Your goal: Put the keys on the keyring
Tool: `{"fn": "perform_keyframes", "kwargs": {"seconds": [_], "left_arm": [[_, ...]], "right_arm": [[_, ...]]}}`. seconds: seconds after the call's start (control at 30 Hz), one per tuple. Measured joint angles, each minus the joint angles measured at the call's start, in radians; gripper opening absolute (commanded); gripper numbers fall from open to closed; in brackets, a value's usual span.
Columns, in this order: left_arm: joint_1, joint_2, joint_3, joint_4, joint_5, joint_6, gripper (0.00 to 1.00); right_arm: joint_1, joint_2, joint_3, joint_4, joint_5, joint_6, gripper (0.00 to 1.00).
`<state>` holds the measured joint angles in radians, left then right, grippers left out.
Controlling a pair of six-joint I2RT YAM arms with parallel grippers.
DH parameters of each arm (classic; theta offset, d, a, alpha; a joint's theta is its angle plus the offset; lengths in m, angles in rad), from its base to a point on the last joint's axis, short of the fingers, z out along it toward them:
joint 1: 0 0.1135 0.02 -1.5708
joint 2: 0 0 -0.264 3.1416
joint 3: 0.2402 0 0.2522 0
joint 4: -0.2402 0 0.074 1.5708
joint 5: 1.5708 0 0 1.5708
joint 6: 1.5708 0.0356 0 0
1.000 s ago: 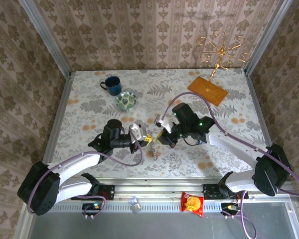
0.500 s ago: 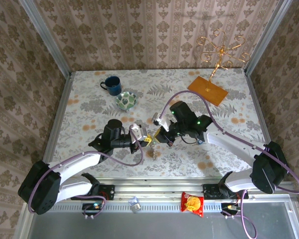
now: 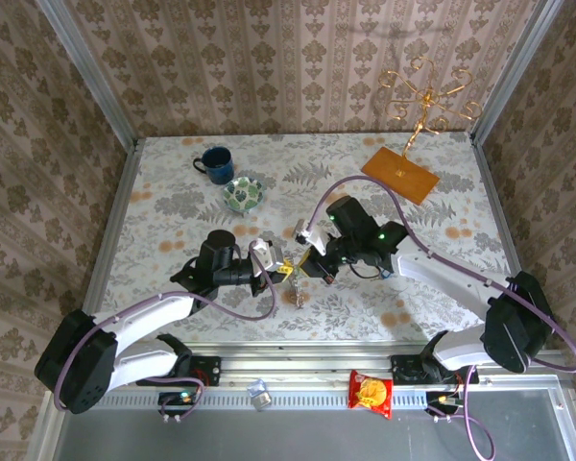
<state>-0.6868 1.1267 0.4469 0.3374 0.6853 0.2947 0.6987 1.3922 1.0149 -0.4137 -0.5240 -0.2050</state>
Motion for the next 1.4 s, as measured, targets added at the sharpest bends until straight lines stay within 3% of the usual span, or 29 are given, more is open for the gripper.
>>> {"fn": "perform_keyframes", "kwargs": {"seconds": [0.77,1.03,1.2,1.4], "left_arm": [[0.0,0.005,0.001,0.008,-0.001,-0.004,0.0],[-0.006,0.005,0.001,0.021,0.003,-0.007,0.0],[-0.008,0.005,0.001,0.054,0.015,-0.018,0.0],[-0.01,0.022,0.0,0.111,0.037,-0.027,0.0]], "right_arm": [[-0.014,0.025,-0.024,0.033,0.012,0.058,0.01],[-0.032,0.023,-0.047,0.066,-0.003,0.072,0.33],[-0.064,-0.086,-0.154,0.18,-0.037,0.059,0.39],[-0.073,-0.211,-0.304,0.365,-0.1,-0.101,0.38]]}}
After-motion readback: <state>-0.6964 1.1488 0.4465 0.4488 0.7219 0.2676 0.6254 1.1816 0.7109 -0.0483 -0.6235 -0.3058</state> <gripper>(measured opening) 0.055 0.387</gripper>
